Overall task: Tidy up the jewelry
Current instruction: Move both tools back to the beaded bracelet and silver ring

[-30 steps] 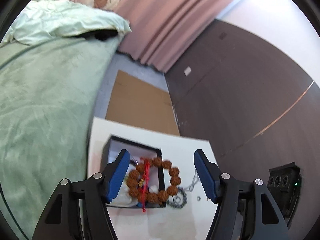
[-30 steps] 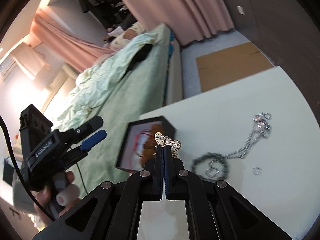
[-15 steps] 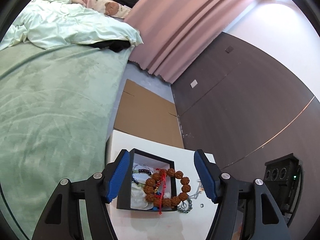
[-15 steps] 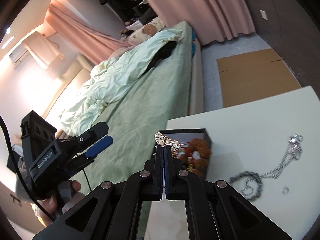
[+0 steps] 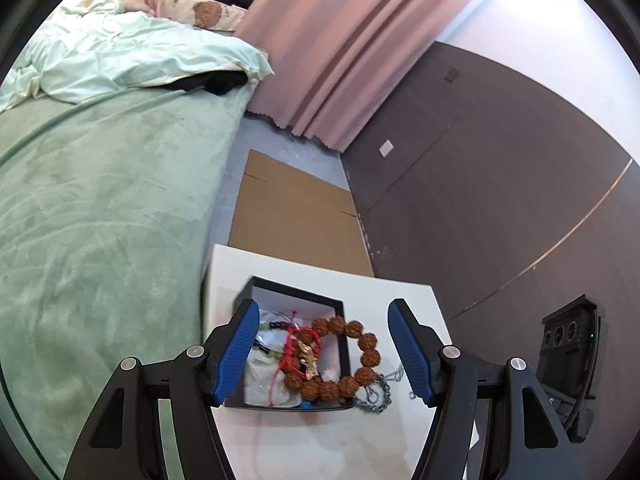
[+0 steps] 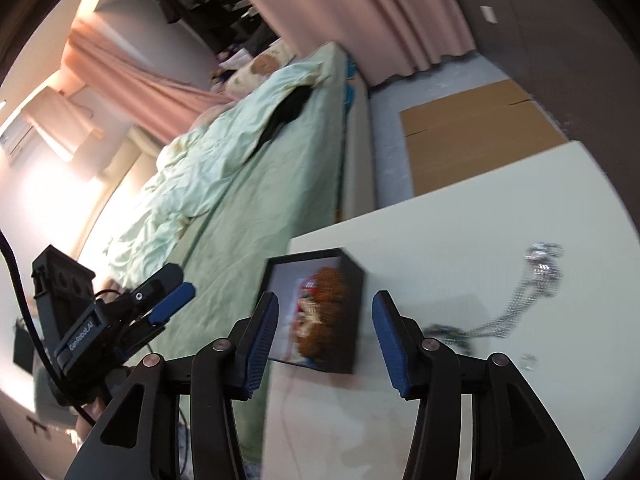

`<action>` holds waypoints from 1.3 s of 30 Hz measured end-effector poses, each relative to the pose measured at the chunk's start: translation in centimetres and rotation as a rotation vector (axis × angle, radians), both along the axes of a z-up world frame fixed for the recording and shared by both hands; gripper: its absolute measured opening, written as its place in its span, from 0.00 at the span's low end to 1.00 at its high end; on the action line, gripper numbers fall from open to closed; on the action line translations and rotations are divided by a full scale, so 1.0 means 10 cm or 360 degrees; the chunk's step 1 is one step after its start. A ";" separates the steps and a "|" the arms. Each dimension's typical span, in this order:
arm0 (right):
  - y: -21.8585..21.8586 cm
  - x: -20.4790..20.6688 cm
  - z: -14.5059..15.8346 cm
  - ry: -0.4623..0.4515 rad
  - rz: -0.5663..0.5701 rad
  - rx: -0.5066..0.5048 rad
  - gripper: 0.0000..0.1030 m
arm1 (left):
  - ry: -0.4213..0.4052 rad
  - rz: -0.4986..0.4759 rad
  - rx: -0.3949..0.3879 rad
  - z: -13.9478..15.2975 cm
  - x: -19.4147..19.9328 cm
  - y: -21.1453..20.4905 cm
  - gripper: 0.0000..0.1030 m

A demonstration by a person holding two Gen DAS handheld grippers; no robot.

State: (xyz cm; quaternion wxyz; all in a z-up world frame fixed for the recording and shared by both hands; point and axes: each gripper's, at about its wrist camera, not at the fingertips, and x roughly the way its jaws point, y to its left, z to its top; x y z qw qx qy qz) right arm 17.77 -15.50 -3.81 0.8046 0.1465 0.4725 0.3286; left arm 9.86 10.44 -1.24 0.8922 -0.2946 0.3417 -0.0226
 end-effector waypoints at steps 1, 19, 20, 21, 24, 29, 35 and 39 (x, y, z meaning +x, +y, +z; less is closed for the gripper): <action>-0.05 0.00 0.01 0.0003 -0.0007 -0.0006 0.48 | 0.0003 -0.0015 0.0007 0.00 0.01 -0.06 0.66; -0.91 0.08 -0.16 0.0140 -0.0194 -0.0157 0.48 | -0.0002 -0.0392 0.0247 -0.13 0.05 -1.14 0.66; -0.94 0.08 -0.18 0.0152 -0.0193 -0.0173 0.48 | 0.0010 -0.0413 0.0268 -0.17 0.06 -1.21 0.66; -0.95 0.07 -0.20 0.0162 -0.0194 -0.0184 0.48 | 0.0017 -0.0423 0.0281 -0.18 0.05 -1.24 0.66; -1.03 0.07 -0.25 0.0193 -0.0204 -0.0209 0.48 | 0.0026 -0.0460 0.0311 -0.24 0.04 -1.37 0.66; -1.20 0.07 -0.27 0.0199 -0.0237 -0.0221 0.48 | 0.0037 -0.0516 0.0391 -0.33 0.06 -1.56 0.62; -1.34 0.10 -0.29 0.0193 -0.0246 -0.0270 0.48 | 0.0095 -0.0620 0.0523 -0.55 0.14 -1.84 0.50; -1.41 0.14 -0.32 0.0187 -0.0247 -0.0308 0.48 | 0.0171 -0.0663 0.0574 -0.74 0.22 -1.94 0.38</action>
